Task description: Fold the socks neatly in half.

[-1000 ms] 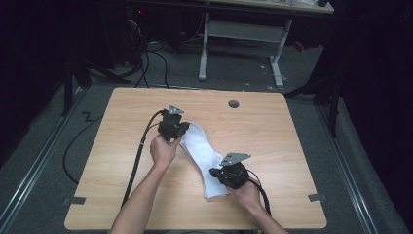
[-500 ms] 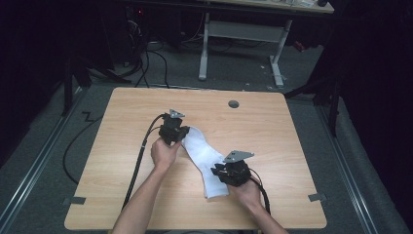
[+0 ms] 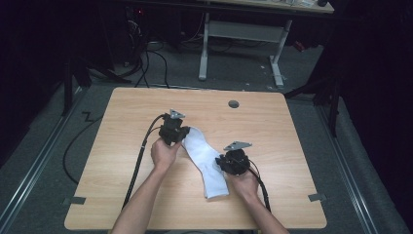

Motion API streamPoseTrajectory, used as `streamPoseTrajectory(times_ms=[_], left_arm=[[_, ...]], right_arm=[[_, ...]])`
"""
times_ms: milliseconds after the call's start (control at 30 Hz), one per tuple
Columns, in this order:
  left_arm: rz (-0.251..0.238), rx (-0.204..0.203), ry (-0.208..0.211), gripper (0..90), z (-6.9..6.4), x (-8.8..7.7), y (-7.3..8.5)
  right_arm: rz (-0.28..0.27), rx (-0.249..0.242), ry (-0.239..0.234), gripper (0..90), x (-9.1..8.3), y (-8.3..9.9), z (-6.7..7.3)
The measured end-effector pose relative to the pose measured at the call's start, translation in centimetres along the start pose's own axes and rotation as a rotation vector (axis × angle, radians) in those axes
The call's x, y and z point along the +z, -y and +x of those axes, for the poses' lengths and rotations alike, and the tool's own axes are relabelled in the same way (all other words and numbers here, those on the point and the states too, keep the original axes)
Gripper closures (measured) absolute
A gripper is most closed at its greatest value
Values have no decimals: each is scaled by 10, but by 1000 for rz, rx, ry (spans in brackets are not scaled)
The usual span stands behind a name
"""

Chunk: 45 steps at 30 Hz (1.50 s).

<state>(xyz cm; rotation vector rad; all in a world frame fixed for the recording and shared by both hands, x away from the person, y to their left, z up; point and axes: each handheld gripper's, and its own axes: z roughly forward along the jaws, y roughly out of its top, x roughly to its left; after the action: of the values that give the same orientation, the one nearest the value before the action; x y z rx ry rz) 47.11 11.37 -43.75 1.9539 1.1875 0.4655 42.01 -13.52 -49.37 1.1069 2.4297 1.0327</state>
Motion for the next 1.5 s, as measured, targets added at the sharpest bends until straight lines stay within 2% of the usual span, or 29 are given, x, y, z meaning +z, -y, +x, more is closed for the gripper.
streamPoseTrajectory(times_ms=[100,233,367,500,567,767,867,967,1067,1167,1300,1400,1500], left_arm=[[-6,-3,1,885,1,-1,1],[-23,-4,5,885,1,-6,0],[-39,-1,6,885,0,-10,-2],[-31,0,-3,885,1,-8,-1],[-19,0,-9,885,1,-5,1],[8,-3,-22,883,3,5,9],[14,-12,-32,880,5,8,11],[24,-19,-31,871,7,11,14],[35,-28,-25,771,7,16,16],[32,-36,-29,694,6,16,19],[27,-34,-42,667,8,12,21],[13,-35,-45,650,8,6,23],[1,-12,-44,607,2,-2,26]], right_arm=[[16,-12,-20,858,4,1,-2],[0,-42,-21,890,-3,-1,1],[-44,-45,-19,890,-18,-5,0],[-69,-53,-9,889,-28,-11,-1],[-60,-60,7,888,-26,-12,-3],[9,-45,29,862,-5,-5,-7],[7,-36,37,796,-4,-3,-8],[-20,-35,43,759,-10,-2,-7],[-50,-46,46,743,-17,-1,-4],[-71,-71,30,753,-21,2,0],[-51,-92,6,778,-16,5,4],[-20,-81,2,792,-9,8,1],[-2,-82,1,795,-4,11,0]])
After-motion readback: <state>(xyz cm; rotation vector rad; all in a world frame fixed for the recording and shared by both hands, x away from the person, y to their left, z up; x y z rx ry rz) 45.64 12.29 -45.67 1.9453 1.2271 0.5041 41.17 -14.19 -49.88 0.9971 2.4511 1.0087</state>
